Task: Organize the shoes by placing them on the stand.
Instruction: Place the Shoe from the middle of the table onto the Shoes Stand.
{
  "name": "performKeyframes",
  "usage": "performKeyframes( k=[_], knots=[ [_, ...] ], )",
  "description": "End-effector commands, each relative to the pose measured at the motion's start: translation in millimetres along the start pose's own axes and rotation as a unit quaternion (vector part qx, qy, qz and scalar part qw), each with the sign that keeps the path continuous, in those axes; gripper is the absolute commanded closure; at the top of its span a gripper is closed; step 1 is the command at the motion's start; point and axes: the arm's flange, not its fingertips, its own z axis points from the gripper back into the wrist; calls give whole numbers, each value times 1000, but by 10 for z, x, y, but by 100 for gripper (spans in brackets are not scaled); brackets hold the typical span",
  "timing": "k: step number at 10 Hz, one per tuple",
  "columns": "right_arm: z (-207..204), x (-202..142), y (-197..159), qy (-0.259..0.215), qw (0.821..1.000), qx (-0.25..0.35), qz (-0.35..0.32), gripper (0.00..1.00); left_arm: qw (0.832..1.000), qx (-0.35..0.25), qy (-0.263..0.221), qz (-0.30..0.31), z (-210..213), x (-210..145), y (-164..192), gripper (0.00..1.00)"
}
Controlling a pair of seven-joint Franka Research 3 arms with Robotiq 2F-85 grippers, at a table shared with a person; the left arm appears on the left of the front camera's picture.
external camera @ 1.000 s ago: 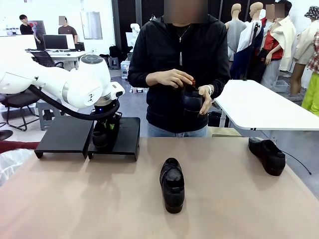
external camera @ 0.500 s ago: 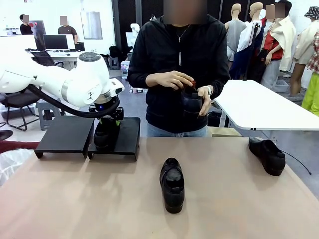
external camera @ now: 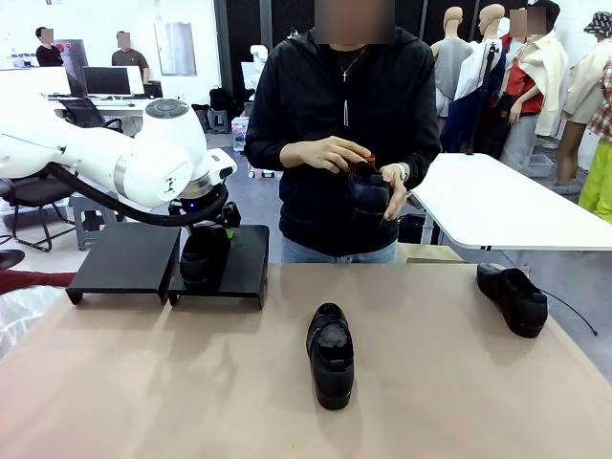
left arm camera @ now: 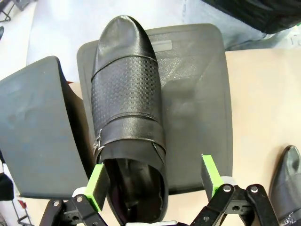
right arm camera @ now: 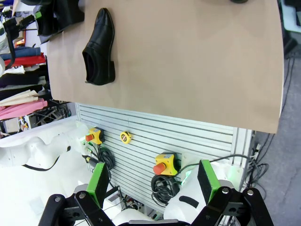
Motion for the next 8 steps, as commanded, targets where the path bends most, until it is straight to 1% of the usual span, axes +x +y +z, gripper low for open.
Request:
performKeyframes(
  k=[1, 2, 3, 4, 7, 8],
  knots=[
    [30, -5, 5, 1, 1000, 0, 1, 0, 1000, -19, -4, 0, 2, -124, 52, 0],
    [30, -5, 5, 1, 1000, 0, 1, 0, 1000, -24, -8, -12, -12, -164, 53, 0],
    [30, -5, 5, 1, 1000, 0, 1, 0, 1000, -23, -10, -5, -27, -200, 49, 0],
    [30, -5, 5, 1, 1000, 0, 1, 0, 1000, -8, -4, -3, -35, -67, -9, 0],
    [30, -5, 5, 1, 1000, 0, 1, 0, 1000, -12, -5, -4, -60, -110, -16, 0],
    [30, -5, 5, 1, 1000, 0, 1, 0, 999, -40, 14, 14, 222, -146, 123, 0]
  ],
)
